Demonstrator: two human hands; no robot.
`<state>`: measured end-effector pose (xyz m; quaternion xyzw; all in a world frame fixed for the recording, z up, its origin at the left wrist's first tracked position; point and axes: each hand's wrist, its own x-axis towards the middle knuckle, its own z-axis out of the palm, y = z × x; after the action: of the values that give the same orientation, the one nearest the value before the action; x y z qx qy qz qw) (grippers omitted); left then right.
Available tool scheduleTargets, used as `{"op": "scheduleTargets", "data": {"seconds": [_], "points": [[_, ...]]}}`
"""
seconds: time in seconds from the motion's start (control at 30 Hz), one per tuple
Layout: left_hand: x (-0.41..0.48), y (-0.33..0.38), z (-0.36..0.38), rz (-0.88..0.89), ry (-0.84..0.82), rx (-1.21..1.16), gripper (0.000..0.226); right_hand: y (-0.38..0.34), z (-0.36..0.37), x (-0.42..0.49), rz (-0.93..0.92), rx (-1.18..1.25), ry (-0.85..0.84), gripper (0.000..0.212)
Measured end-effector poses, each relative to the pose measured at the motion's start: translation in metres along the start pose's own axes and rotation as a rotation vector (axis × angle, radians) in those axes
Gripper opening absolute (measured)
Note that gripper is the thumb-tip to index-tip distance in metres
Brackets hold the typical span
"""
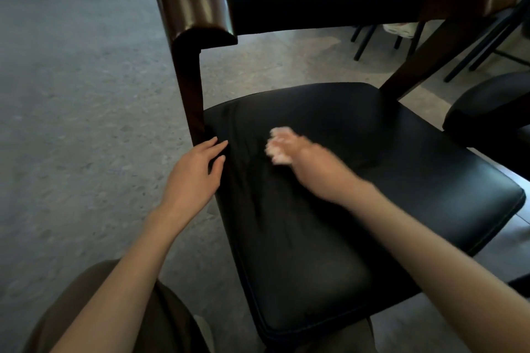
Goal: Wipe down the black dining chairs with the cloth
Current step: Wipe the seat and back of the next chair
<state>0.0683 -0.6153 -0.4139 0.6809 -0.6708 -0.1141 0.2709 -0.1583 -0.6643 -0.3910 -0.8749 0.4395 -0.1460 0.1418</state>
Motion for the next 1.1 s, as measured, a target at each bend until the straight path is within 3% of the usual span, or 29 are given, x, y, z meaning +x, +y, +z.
{"op": "scheduleTargets", "data": {"seconds": [0.1, 0.23, 0.3, 0.37, 0.43, 0.5, 0.63, 0.73, 0.8, 0.9, 0.97, 1.1], "points": [[-0.001, -0.002, -0.002, -0.007, -0.001, -0.007, 0.039, 0.013, -0.006, 0.012, 0.201, -0.051, 0.061, 0.042], [0.002, -0.002, -0.004, -0.047, -0.013, -0.003, 0.040, -0.051, 0.028, 0.003, -0.108, -0.031, -0.030, 0.051], [0.002, -0.002, -0.004, -0.048, -0.017, 0.010, 0.041, -0.048, 0.023, 0.001, -0.150, -0.029, -0.083, 0.057], [0.001, -0.003, -0.005, -0.039, -0.020, 0.008, 0.041, -0.011, 0.007, 0.013, -0.063, -0.042, -0.069, 0.056], [-0.002, -0.003, -0.005, -0.028, -0.028, 0.013, 0.041, 0.028, -0.007, 0.027, 0.147, -0.091, -0.019, 0.052], [-0.003, -0.003, -0.004, -0.018, -0.033, 0.020, 0.041, 0.026, -0.006, 0.033, 0.211, -0.102, 0.002, 0.046], [0.001, -0.004, -0.004, -0.024, -0.025, 0.017, 0.041, -0.040, 0.027, 0.013, -0.092, -0.003, -0.093, 0.052], [0.002, -0.004, -0.004, -0.035, -0.018, 0.019, 0.043, -0.034, 0.028, 0.008, -0.186, -0.013, -0.121, 0.062], [0.002, -0.003, -0.004, -0.031, -0.015, 0.024, 0.042, 0.001, 0.015, 0.025, -0.104, -0.069, -0.077, 0.061], [-0.002, -0.003, -0.005, -0.023, -0.019, 0.034, 0.041, 0.053, -0.010, 0.049, 0.200, -0.154, -0.011, 0.054], [-0.004, -0.004, -0.005, -0.012, -0.022, 0.034, 0.041, 0.049, -0.009, 0.055, 0.271, -0.145, 0.049, 0.043], [-0.004, -0.007, -0.007, -0.022, -0.017, 0.046, 0.042, -0.030, 0.020, 0.038, -0.036, -0.022, -0.048, 0.047]]}}
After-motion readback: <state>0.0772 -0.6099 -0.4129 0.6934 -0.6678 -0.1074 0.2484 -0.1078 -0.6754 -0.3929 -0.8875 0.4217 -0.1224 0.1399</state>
